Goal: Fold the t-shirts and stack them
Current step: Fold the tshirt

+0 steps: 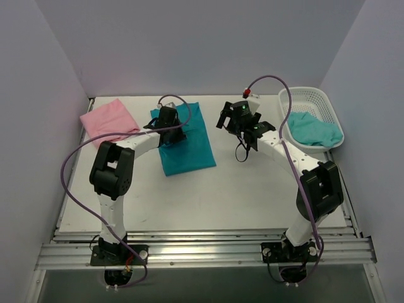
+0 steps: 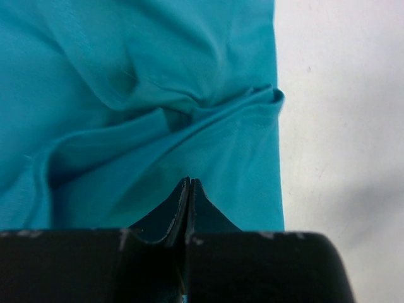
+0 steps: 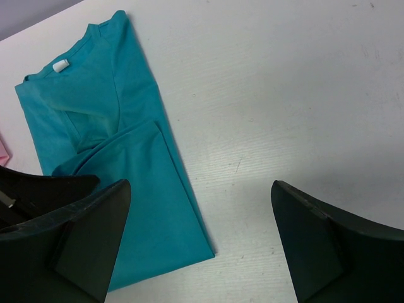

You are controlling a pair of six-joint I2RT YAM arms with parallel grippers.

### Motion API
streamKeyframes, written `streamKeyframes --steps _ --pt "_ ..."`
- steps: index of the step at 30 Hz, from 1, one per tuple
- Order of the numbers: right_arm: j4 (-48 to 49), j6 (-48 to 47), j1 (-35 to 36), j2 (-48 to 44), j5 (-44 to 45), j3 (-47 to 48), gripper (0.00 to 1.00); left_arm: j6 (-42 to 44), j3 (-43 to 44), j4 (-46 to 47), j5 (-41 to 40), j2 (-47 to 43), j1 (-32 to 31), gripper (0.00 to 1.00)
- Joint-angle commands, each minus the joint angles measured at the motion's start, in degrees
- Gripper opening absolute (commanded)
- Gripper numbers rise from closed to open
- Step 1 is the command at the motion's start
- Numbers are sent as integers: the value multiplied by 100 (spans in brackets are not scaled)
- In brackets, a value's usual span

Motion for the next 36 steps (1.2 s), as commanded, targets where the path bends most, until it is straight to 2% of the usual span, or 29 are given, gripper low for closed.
streamKeyframes --steps 1,11,19,23,24,25,28,31,36 --pt "33 -96 -39 -42 92 -11 88 150 280 -207 -323 45 385 2" --pt "41 -88 -66 54 110 -20 88 211 368 -251 -297 318 1124 2" --pt "76 -88 -66 107 145 -55 88 413 1228 -664 -218 687 1484 2" --pt "112 -123 -66 90 224 -99 88 449 1028 -332 -183 284 1546 3" --pt "94 -132 -66 81 250 -90 88 449 949 -270 -183 152 1546 8" --pt "68 -140 -66 46 294 -73 88 449 800 -226 -191 -145 1546 34" --pt "-38 -167 -66 -120 329 -90 89 431 571 -208 -331 -814 1546 89" --pt "-55 -158 -66 -341 312 -169 90 344 36 -251 -455 -1605 1520 95" --pt "-64 114 -83 -718 22 -766 91 -139 -1835 11 -692 -3070 1327 95"
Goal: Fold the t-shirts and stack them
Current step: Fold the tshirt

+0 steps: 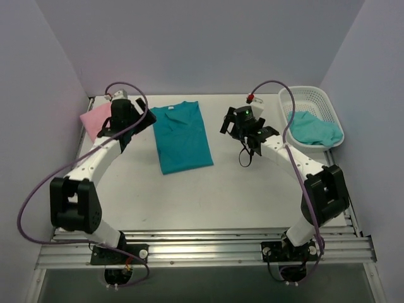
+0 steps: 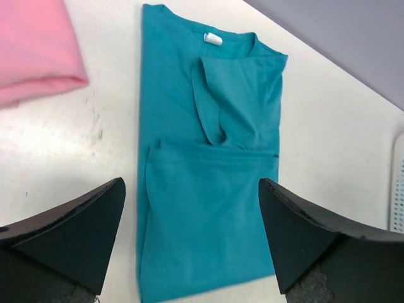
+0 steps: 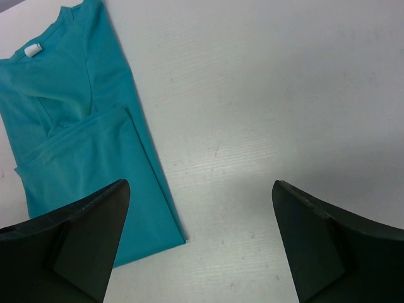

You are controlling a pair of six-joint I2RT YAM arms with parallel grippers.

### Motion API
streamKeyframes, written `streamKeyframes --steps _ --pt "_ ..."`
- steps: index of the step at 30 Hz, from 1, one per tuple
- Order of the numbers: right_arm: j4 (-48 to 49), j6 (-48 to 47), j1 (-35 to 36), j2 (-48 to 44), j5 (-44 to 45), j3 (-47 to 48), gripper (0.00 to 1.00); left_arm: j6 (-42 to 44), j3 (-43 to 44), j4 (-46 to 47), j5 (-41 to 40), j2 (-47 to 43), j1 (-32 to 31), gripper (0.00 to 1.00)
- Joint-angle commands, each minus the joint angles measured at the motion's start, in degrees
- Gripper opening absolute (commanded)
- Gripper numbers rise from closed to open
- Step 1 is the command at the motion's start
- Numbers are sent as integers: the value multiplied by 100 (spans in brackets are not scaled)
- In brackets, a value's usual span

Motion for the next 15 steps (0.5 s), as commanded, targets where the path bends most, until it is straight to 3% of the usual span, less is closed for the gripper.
streamKeyframes --steps 1,5,6,15 --pt "23 191 -33 -513 -116 -458 91 -469 -1129 248 -222 -873 -292 95" --pt "498 419 46 -654 -423 -1214 95 -943 -2378 643 -468 -1577 -775 95" --pt "577 463 81 -611 -528 -1433 100 -1050 -2719 679 -538 -1760 -890 95" --pt "1728 1008 836 443 -1294 -2051 100 -2272 -3934 1171 -1048 -2052 -1884 94"
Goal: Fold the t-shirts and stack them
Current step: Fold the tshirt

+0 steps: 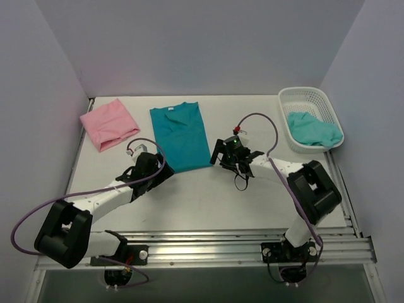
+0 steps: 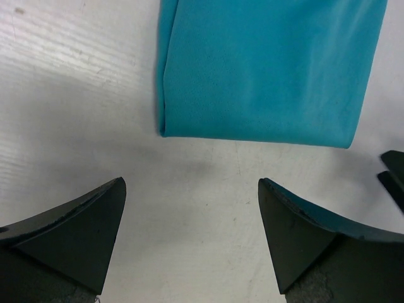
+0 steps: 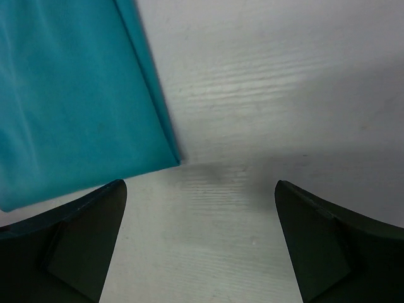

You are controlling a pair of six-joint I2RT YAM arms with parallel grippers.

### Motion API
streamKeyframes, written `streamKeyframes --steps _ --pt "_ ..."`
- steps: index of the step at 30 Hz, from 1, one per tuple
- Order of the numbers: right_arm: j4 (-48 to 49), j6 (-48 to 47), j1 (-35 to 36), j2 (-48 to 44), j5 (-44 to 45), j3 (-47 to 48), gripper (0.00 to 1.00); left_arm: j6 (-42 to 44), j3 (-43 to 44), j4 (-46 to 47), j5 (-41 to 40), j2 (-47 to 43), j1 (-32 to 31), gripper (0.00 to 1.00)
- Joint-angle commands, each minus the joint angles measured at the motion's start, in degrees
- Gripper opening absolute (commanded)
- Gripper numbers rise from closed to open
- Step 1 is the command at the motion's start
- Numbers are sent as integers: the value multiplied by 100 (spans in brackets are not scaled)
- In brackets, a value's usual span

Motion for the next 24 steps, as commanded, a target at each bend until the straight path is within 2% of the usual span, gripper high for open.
streamKeyframes --steps 1,9,18,22,24 --pt "653 329 408 474 -376 -16 100 -712 -258 677 -406 -197 -143 93" --pt "935 452 611 1257 -613 248 100 -880 -330 880 -688 31 -213 92" --pt "848 391 620 1372 -526 354 97 -1108 -339 1398 -714 725 -213 85" --pt "830 373 620 1381 -526 327 88 -1144 -269 1530 -723 989 -213 79" --pt "856 373 620 1381 -526 310 72 -1161 -242 1574 -714 1104 -213 74"
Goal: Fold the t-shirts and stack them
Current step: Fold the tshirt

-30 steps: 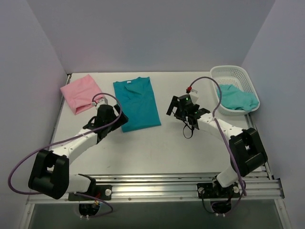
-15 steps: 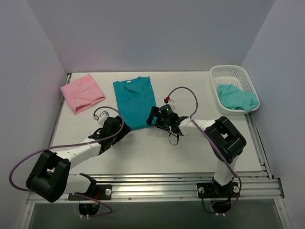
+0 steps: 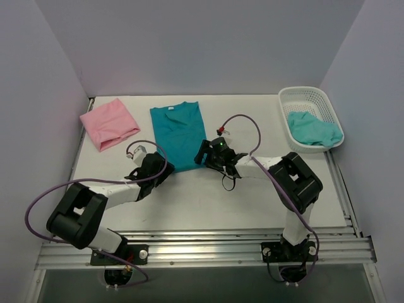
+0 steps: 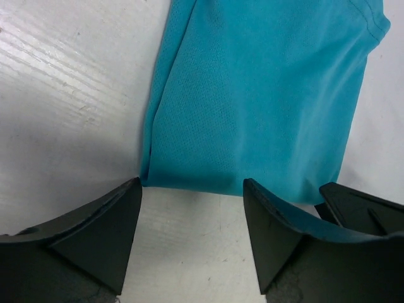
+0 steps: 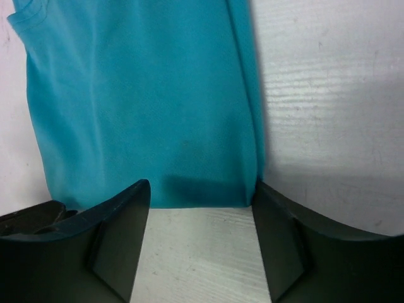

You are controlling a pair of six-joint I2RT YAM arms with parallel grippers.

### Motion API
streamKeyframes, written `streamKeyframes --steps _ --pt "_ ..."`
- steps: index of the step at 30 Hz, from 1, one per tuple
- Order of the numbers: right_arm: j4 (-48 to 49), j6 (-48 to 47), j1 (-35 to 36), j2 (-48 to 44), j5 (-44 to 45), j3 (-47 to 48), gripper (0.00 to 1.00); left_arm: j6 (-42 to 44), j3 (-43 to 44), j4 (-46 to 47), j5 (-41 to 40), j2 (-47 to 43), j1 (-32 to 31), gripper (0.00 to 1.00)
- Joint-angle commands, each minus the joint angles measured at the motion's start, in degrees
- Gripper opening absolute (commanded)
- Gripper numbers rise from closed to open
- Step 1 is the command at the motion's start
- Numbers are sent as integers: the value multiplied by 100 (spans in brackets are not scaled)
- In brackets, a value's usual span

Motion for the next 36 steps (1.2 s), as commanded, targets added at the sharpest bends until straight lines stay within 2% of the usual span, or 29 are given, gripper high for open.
streamKeyframes --steps 1,4,5,6,7,10,11,13,14,15,24,30,36 --pt "-519 -1 -5 229 -67 -114 56 -79 99 59 -82 265 -25 68" --pt "-501 -10 -14 255 -93 -132 38 -114 117 138 -100 423 -34 59" --pt "-501 -10 -14 281 -111 -132 27 -123 125 156 -135 502 -34 57" --pt "-492 -10 -14 299 -128 -132 21 -132 125 174 -144 537 -25 54" --pt "-483 -27 -5 299 -137 -123 11 -141 143 200 -153 572 -25 46" --pt "-474 -27 -22 352 -163 -132 0 -123 178 253 -188 739 -25 32" --pt "-457 -27 -23 360 -181 -141 0 -115 222 253 -214 809 -25 23" --pt "-466 -27 -31 352 -181 -158 0 -62 266 201 -258 845 -25 14" --pt "-457 -18 -31 334 -172 -167 0 -44 292 157 -285 854 -25 6" --pt "-474 -18 -31 325 -155 -176 0 -18 318 78 -363 845 -25 3" --pt "-834 8 30 -438 125 -640 0 360 82 -352 -259 29 -104 2" --pt "-1423 157 232 -1659 627 -1309 0 211 -419 -1091 -381 -1227 -560 2" --pt "-2178 579 696 -3109 1022 -1986 0 -17 -674 -2549 -548 -2879 -983 2"
